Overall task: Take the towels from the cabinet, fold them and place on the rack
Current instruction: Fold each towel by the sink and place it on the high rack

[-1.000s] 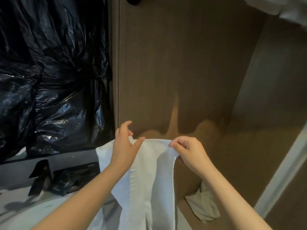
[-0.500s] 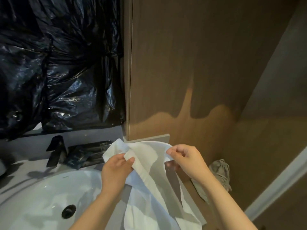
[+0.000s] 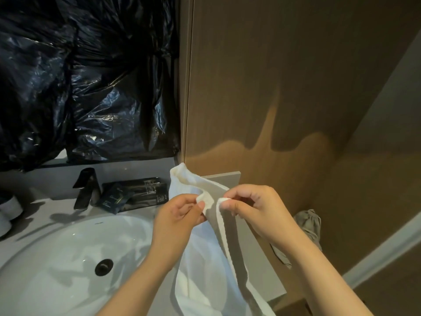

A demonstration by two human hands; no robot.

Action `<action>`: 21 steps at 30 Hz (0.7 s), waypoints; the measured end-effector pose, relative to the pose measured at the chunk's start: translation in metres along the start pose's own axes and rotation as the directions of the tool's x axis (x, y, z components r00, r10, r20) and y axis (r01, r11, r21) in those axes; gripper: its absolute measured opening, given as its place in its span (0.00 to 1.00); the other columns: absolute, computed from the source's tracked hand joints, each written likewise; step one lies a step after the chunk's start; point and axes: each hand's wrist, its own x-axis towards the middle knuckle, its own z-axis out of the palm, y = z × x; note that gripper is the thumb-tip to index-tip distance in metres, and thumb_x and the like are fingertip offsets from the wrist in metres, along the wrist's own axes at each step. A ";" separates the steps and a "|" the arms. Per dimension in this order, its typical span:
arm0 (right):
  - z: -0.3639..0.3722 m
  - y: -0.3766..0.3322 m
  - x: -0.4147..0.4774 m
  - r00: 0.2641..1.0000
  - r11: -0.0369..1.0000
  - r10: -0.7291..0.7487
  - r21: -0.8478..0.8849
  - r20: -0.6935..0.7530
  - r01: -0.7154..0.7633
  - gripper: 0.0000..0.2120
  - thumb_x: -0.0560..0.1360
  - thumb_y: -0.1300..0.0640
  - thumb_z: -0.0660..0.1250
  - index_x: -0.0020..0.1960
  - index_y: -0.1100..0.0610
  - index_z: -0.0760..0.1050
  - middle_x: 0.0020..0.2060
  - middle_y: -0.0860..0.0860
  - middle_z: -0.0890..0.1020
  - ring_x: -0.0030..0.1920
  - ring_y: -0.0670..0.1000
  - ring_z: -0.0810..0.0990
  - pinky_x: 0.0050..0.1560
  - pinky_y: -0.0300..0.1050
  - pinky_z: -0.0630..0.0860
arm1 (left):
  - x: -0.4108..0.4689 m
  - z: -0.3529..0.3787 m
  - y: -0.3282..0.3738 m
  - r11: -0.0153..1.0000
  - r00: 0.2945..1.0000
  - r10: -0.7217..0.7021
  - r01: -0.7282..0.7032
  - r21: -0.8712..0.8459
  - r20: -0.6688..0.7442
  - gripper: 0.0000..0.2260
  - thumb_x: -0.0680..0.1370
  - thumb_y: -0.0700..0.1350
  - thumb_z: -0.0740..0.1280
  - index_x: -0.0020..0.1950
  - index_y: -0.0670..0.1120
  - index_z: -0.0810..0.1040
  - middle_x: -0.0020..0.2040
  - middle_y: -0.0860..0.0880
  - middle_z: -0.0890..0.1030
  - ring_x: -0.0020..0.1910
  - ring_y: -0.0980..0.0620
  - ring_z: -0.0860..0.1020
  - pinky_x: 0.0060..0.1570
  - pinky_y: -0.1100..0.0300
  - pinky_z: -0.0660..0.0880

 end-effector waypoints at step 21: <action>0.003 0.002 0.013 0.998 0.999 -0.010 0.051 -0.061 0.013 0.03 0.75 0.58 0.72 0.43 0.51 0.84 0.32 0.47 0.83 0.34 0.50 0.82 0.37 0.37 0.79 | 0.002 -0.001 0.017 0.996 0.966 0.059 -0.039 -0.082 0.252 0.09 0.79 0.39 0.64 0.52 0.46 0.84 0.45 0.48 0.86 0.44 0.49 0.85 0.42 0.65 0.79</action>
